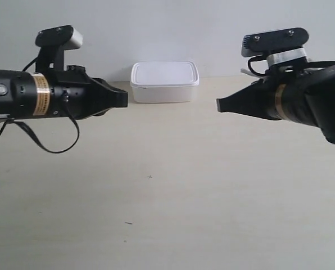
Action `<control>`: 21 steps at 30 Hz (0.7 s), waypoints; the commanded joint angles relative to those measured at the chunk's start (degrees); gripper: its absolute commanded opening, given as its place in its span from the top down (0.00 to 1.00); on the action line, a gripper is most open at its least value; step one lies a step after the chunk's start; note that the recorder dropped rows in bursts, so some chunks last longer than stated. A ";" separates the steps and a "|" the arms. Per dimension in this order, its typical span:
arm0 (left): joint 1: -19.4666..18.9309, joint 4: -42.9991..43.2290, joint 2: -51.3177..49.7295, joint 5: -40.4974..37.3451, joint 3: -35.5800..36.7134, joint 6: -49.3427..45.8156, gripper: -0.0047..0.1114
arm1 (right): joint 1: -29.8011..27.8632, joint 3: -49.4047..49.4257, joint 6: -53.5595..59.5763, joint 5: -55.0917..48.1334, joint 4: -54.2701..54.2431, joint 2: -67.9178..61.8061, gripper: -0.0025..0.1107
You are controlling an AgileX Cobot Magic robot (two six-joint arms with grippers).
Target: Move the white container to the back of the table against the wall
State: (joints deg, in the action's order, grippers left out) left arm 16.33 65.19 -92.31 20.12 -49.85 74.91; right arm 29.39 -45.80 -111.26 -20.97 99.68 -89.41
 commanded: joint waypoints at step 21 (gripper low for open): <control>0.35 -15.27 41.87 7.38 37.82 -8.73 0.96 | 22.61 28.76 -10.13 -0.41 0.27 49.60 0.98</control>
State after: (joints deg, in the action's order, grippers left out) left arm 16.33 50.88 -53.73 26.69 -14.49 66.39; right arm 51.64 -19.46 -120.76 -22.30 99.68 -44.69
